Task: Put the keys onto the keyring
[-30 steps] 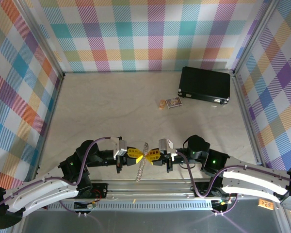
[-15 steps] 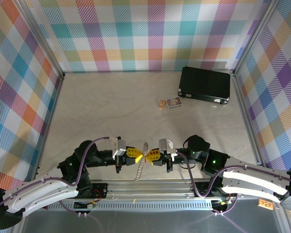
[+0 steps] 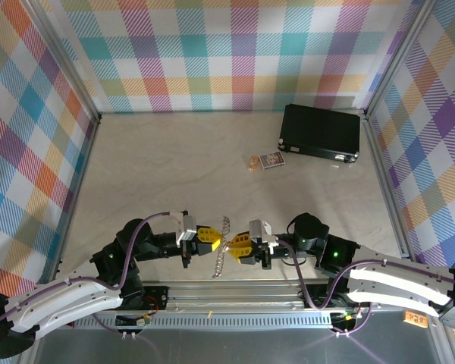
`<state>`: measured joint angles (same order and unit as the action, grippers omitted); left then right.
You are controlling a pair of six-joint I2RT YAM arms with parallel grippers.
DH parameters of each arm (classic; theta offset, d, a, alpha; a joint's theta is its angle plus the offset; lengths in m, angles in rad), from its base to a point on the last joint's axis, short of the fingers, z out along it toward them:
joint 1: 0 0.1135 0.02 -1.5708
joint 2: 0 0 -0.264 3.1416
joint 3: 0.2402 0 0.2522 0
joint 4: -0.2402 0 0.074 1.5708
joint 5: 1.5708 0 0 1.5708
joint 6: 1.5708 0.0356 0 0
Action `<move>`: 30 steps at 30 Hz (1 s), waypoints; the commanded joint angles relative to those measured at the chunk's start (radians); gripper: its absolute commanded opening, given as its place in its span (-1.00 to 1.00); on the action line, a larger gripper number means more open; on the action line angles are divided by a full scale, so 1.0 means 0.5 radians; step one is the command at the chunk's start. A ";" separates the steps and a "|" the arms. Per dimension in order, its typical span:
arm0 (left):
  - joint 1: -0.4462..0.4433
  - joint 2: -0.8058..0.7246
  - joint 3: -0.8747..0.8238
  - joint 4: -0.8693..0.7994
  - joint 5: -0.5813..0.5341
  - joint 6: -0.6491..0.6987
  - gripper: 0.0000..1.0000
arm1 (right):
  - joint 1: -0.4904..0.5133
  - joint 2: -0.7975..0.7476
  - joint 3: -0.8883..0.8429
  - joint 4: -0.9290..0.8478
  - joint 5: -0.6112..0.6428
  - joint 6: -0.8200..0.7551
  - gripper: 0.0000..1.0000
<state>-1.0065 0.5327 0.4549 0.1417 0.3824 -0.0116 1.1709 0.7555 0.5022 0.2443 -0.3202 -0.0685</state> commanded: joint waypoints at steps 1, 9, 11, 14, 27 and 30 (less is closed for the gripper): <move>-0.001 -0.017 0.005 0.147 -0.024 -0.014 -1.00 | 0.011 -0.057 -0.033 0.030 -0.032 0.009 -0.54; -0.003 -0.019 0.027 0.191 0.047 0.002 -1.00 | 0.008 -0.253 -0.053 -0.010 0.165 0.128 -0.41; -0.002 -0.025 0.032 0.208 0.097 -0.004 -1.00 | 0.005 -0.299 -0.057 -0.009 0.189 0.153 -0.44; -0.002 -0.026 0.047 0.220 0.156 -0.015 -1.00 | 0.003 -0.310 -0.033 -0.022 0.149 0.167 -0.50; -0.002 -0.031 0.032 0.271 0.180 -0.047 -1.00 | 0.003 -0.119 0.050 -0.001 0.013 0.169 -0.77; -0.002 -0.023 0.029 0.278 0.177 -0.049 -1.00 | 0.002 -0.083 0.045 0.054 -0.009 0.179 -0.76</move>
<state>-1.0065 0.5327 0.4549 0.2169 0.4526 -0.0299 1.1713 0.7063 0.4866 0.2317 -0.2939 0.0113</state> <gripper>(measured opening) 0.063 0.119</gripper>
